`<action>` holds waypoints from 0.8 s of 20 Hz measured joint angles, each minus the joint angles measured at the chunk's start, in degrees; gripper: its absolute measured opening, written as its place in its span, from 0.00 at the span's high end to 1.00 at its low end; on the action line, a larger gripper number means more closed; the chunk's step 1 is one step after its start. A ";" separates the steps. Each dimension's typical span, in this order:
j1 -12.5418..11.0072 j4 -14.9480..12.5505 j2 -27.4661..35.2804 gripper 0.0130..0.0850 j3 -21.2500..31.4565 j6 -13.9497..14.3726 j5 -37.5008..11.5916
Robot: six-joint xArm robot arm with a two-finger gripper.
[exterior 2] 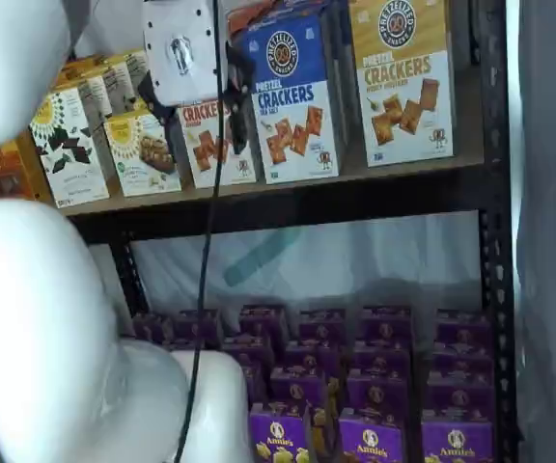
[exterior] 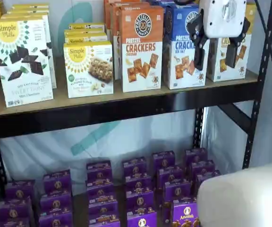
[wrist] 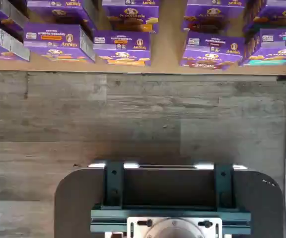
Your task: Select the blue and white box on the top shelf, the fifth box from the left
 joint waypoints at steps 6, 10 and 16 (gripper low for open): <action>-2.18 2.61 1.61 0.00 -1.36 -0.93 2.88; -1.14 1.62 1.49 0.00 -1.03 -0.44 1.88; 0.24 -0.28 2.03 0.00 -1.02 0.09 -1.59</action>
